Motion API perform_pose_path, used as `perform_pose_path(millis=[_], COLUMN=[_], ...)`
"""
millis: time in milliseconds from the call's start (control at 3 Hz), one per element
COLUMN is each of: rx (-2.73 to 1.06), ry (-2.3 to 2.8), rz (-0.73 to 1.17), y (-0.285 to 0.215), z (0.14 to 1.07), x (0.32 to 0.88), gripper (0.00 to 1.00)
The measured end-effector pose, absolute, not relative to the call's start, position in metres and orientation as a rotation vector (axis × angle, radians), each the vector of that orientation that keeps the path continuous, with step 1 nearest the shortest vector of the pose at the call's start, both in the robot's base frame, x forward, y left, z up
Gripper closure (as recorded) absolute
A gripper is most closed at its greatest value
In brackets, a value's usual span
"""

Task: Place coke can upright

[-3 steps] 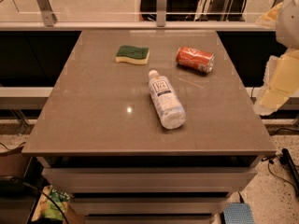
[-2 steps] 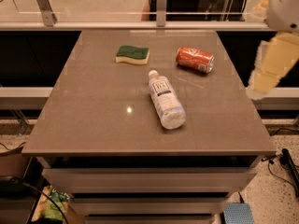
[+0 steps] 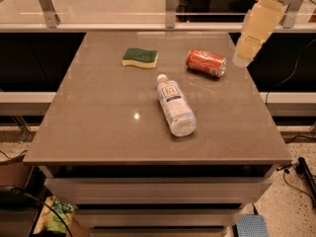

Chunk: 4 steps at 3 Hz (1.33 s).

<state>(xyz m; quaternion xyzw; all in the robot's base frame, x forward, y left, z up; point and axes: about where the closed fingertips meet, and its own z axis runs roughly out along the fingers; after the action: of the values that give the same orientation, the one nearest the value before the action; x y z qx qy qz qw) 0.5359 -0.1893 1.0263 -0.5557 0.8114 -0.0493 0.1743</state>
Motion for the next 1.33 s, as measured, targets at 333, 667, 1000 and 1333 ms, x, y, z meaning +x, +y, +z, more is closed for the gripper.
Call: perform_pose_path(millis=[333, 667, 1000, 1333], rx=[-1.522, -1.47, -1.429, -1.409], ry=[2.319, 2.361, 2.412, 2.446], rz=[-0.145, -0.173, -0.203, -0.198], y=[-0.187, -0.189, -0.195, -0.2], z=[1.028, 1.023, 1.013, 1.002], x=[0.551, 0.564, 0.582, 0.597], gripper=[0.0, 0.0, 0.0, 0.0])
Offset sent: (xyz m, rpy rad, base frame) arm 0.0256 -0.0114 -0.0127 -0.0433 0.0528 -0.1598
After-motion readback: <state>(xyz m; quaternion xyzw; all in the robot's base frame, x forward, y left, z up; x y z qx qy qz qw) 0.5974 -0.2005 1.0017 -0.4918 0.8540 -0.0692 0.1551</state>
